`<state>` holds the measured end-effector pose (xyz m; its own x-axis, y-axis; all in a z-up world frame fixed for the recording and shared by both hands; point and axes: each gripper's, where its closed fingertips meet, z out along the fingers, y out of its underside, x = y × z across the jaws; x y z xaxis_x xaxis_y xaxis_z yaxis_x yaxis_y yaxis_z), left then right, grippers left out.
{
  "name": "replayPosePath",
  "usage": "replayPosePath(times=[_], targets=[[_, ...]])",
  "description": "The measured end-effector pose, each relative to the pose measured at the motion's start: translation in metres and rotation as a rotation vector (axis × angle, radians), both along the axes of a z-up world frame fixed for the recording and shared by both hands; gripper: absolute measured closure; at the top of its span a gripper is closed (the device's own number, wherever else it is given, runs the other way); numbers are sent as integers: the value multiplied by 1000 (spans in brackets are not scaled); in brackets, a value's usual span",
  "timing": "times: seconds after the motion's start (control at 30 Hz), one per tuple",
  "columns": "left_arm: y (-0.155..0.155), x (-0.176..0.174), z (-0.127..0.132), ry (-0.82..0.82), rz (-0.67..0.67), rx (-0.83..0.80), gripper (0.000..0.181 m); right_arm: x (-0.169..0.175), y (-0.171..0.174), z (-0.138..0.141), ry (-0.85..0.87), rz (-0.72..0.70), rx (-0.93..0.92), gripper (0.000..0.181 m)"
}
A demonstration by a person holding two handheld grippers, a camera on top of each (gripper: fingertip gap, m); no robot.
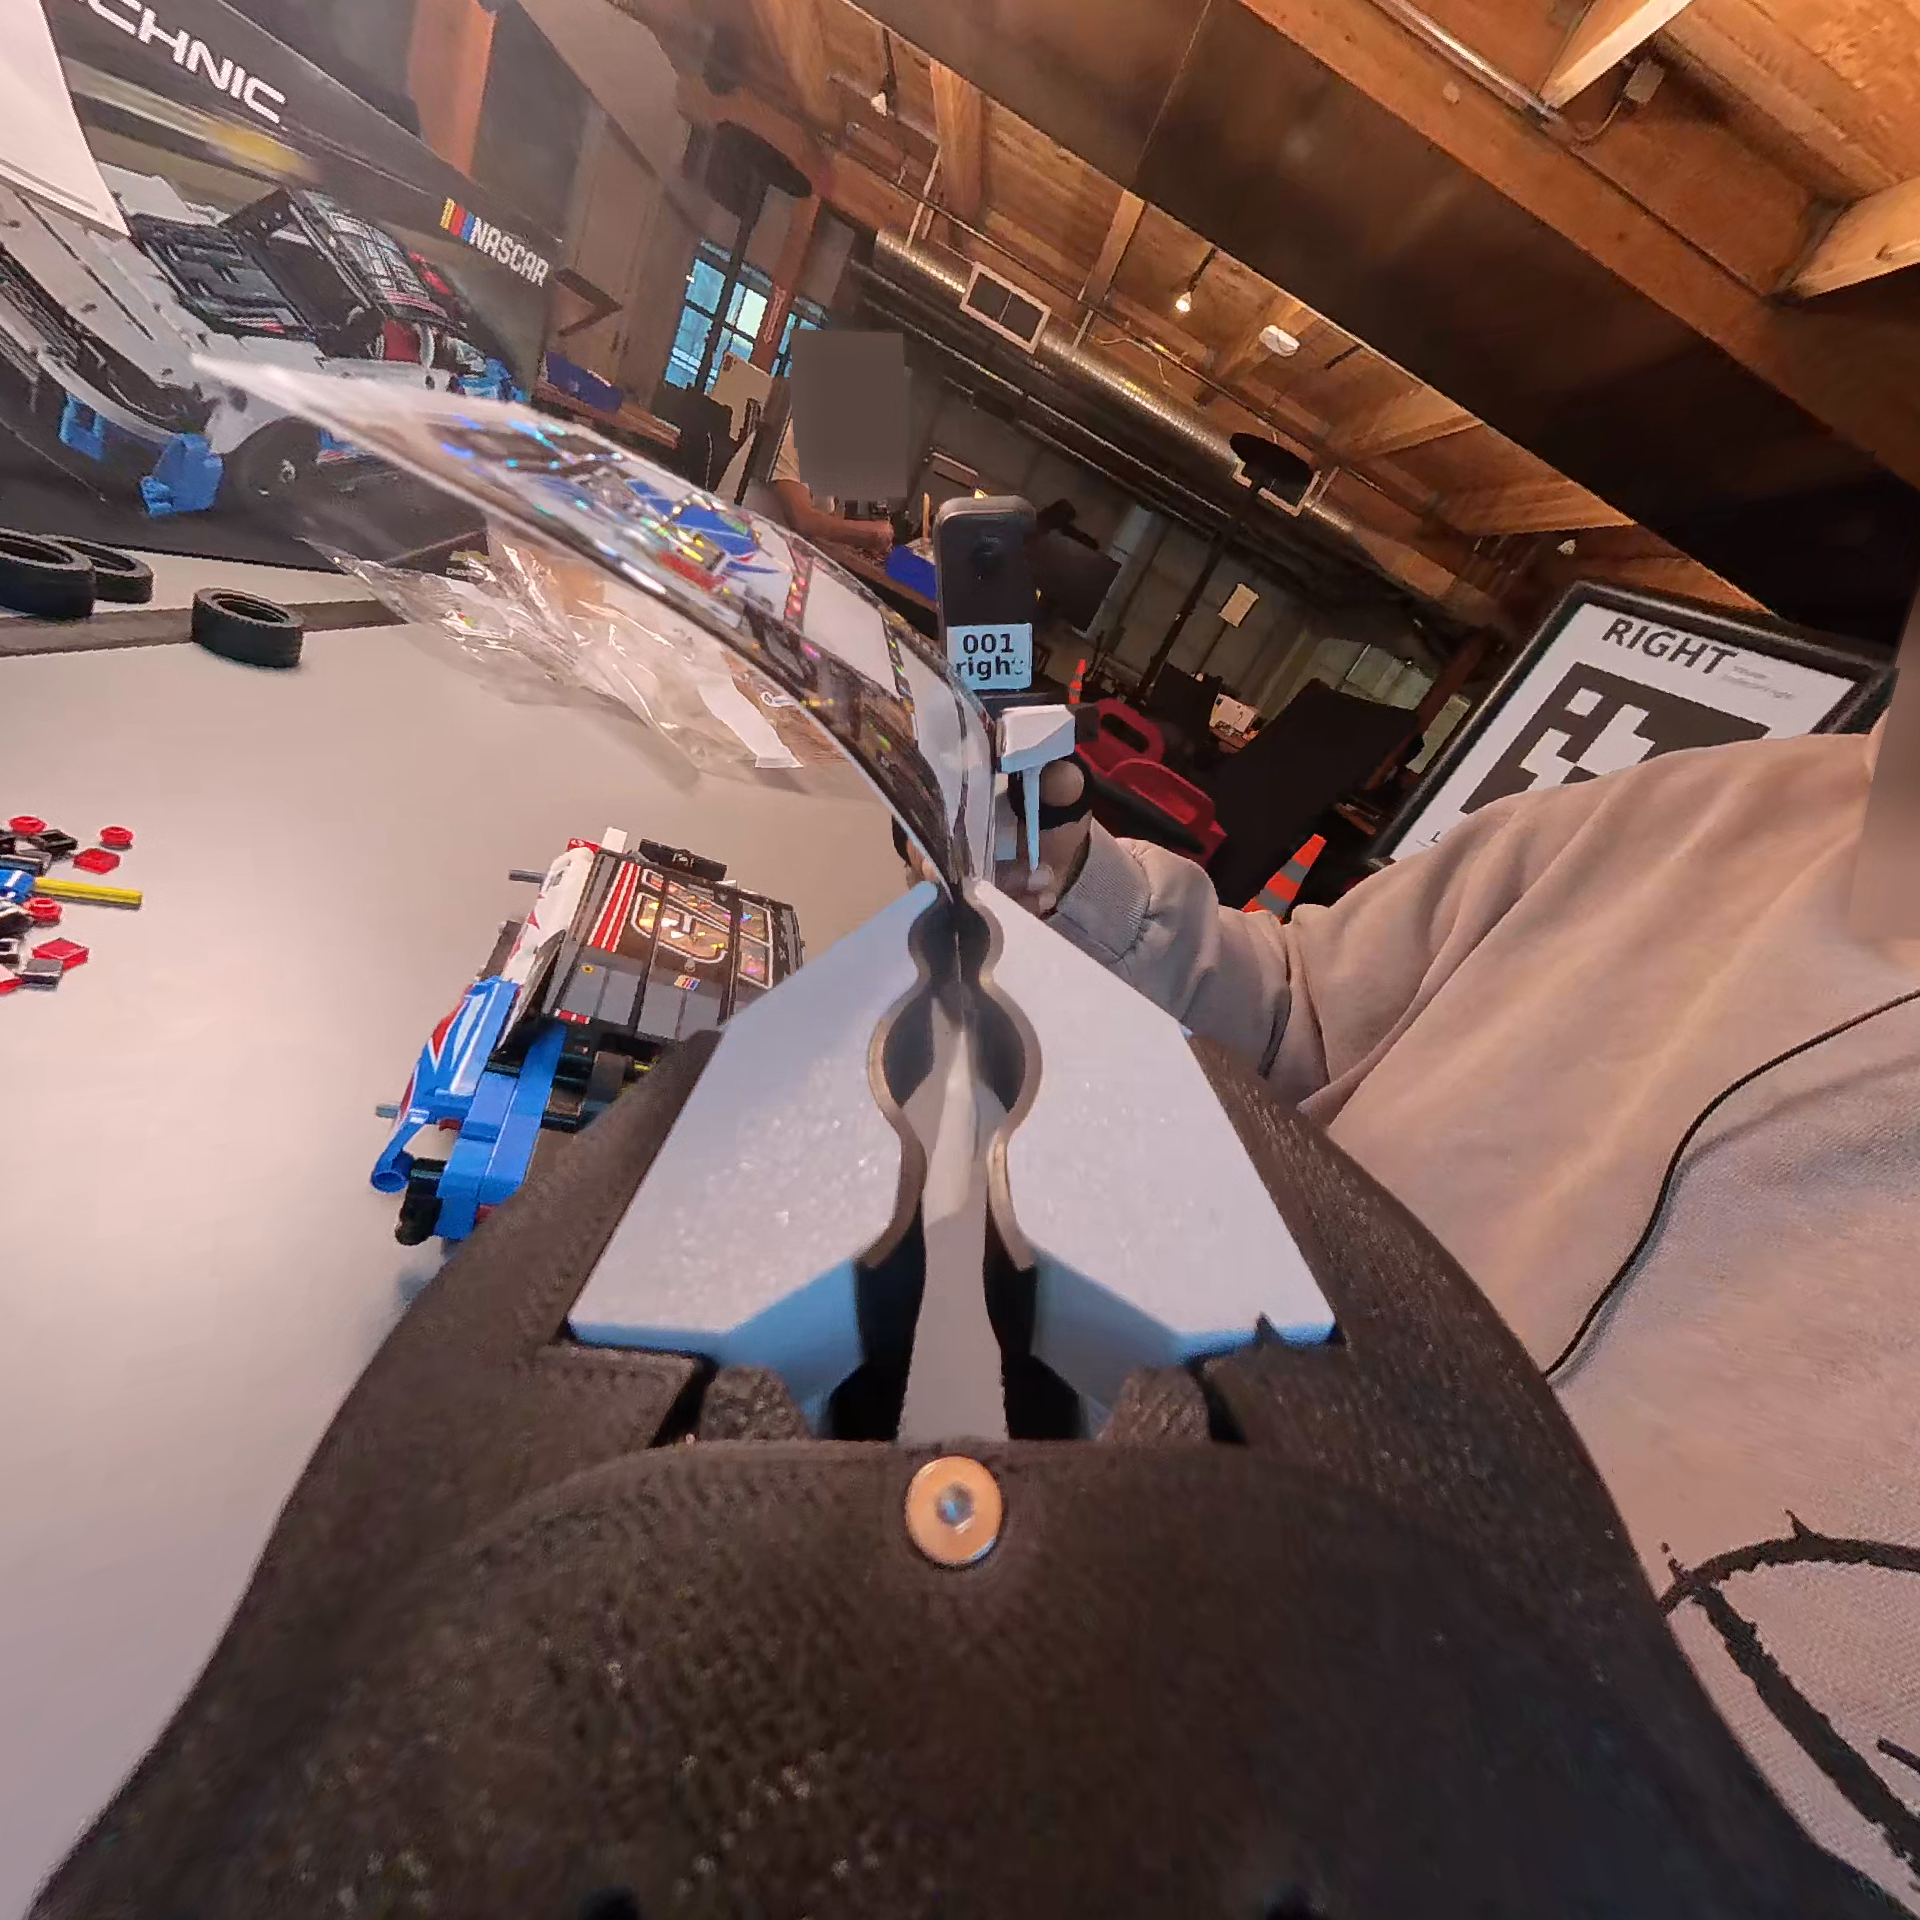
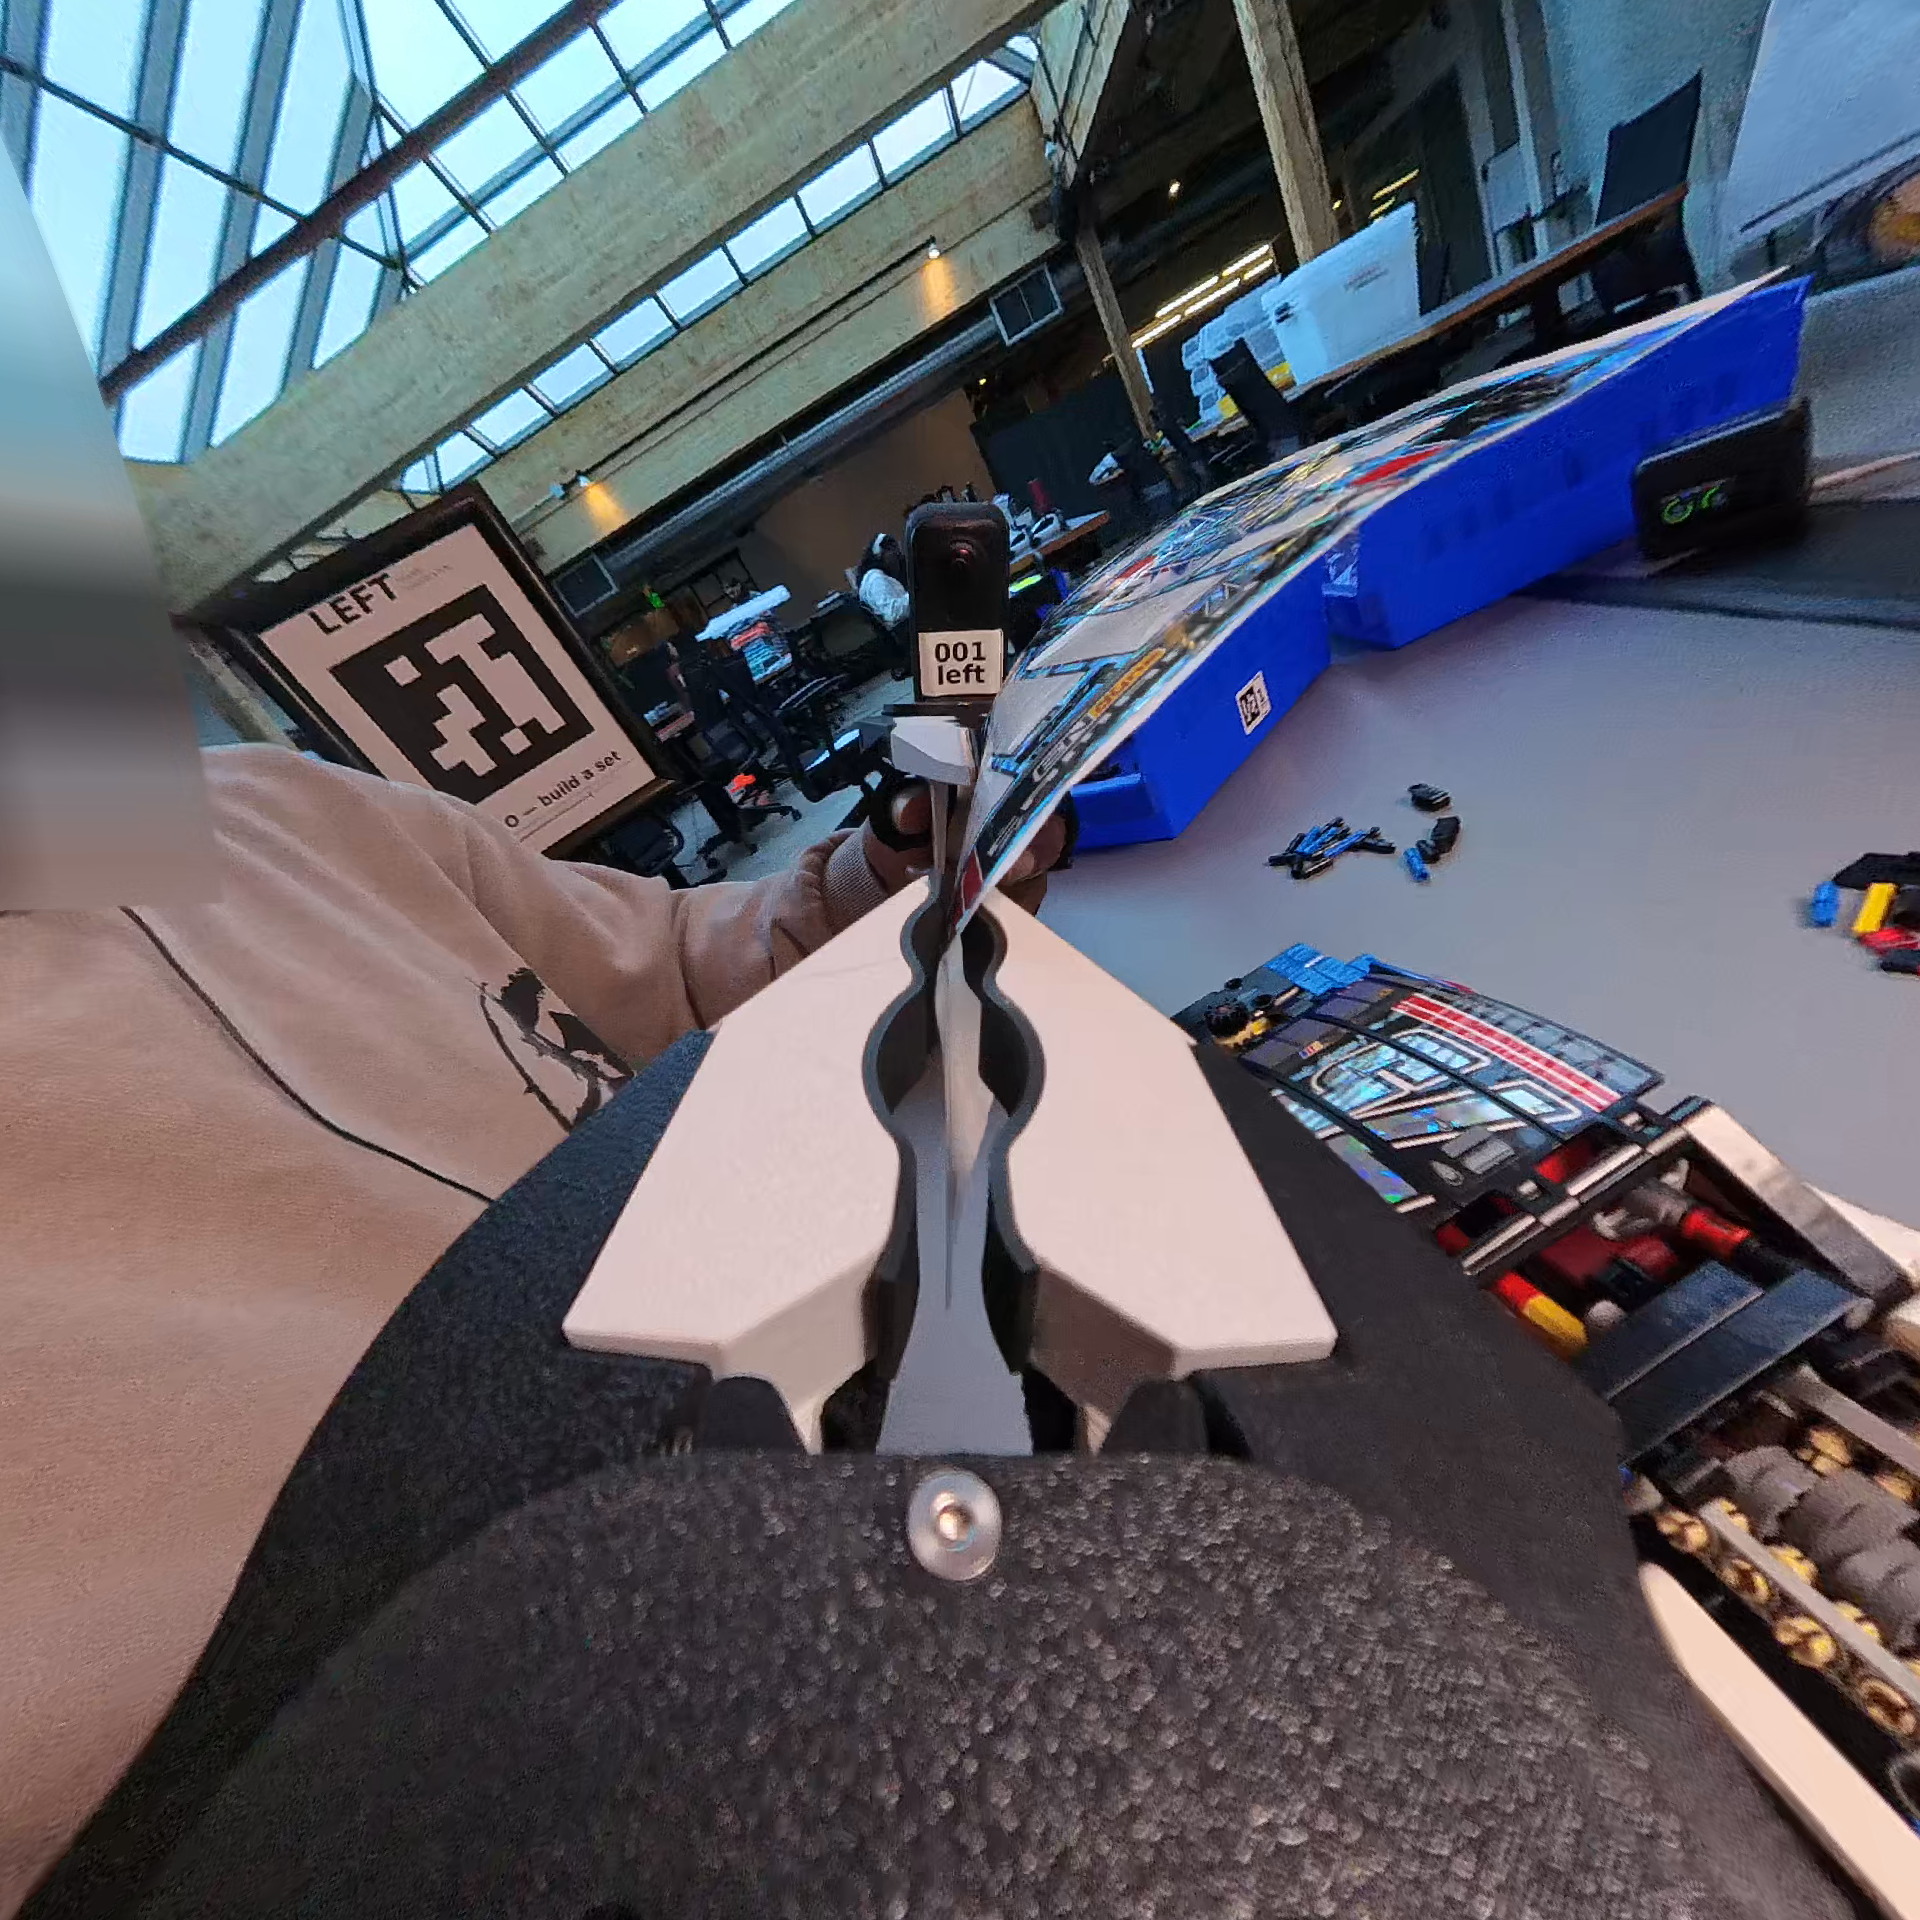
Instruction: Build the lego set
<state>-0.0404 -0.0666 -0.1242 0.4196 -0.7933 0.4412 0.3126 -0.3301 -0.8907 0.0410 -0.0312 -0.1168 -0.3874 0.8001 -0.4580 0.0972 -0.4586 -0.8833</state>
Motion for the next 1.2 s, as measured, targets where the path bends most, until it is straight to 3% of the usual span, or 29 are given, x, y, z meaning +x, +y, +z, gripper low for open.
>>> replayPosePath(times=[0.13, 0.2, 0.43, 0.57, 0.73, 1.2], targets=[[-1, 8, -13, 50, -31, 3, 181, 2, 2, -1, 26, -57, 58, 167], [-1, 11, -17, 61, -35, -3, 181, 3, 6, -2, 37, -78, 67, 181], [-3, 12, -11, 58, -16, 65, 181, 5, 6, -2, 39, -61, 13, 181], [-3, 14, -2, 42, 3, 106, 159, -1, 1, -8, 6, -37, -36, 181], [1, 12, -2, 44, 53, 104, 181, -8, -7, -11, -10, -19, -90, 181], [10, -4, -10, -82, 48, -39, 181, -9, 0, -14, 0, -45, -148, 181]])
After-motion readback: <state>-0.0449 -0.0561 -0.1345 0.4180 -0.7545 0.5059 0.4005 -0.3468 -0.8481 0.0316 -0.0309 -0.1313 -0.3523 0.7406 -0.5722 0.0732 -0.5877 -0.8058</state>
